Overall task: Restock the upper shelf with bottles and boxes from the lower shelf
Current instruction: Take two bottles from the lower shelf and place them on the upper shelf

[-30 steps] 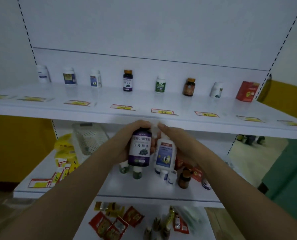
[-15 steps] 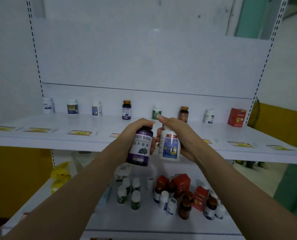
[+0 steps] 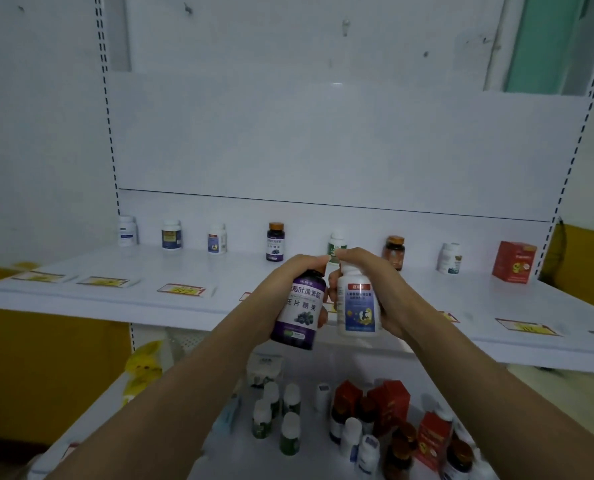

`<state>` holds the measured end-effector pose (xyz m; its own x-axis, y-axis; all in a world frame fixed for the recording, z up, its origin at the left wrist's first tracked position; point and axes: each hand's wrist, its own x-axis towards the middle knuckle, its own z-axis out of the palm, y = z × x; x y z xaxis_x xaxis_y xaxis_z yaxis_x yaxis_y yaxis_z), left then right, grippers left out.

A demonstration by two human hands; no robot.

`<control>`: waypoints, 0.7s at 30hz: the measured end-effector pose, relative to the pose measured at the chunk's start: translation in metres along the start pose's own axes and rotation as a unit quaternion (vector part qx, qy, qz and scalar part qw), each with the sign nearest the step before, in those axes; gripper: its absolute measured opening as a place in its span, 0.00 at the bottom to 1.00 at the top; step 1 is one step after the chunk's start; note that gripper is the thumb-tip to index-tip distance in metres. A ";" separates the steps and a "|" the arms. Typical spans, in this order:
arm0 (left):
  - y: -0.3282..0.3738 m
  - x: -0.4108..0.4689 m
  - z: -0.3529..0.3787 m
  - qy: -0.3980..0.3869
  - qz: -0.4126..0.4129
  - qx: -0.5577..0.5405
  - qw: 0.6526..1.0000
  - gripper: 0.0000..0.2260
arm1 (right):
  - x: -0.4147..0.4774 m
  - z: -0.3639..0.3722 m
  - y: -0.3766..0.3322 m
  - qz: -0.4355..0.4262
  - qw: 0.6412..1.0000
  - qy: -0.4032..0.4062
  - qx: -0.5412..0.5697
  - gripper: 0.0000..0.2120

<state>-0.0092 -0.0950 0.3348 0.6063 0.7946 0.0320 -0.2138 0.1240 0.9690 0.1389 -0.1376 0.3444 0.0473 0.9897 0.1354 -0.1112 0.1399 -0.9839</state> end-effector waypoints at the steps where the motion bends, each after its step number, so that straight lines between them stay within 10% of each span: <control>1: 0.002 0.001 -0.004 0.005 0.006 0.006 1.000 0.10 | 0.005 0.002 -0.001 -0.002 1.000 -0.004 0.000 0.10; 21: 0.036 0.026 -0.098 0.153 0.104 0.117 0.976 0.14 | 0.094 0.046 0.013 0.039 0.997 -0.062 -0.002 0.09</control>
<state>-0.0761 -0.0119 0.3467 0.3034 0.9330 0.1934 -0.1059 -0.1687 0.9800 0.0965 -0.0411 0.3497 -0.0842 0.9939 0.0715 -0.1058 0.0624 -0.9924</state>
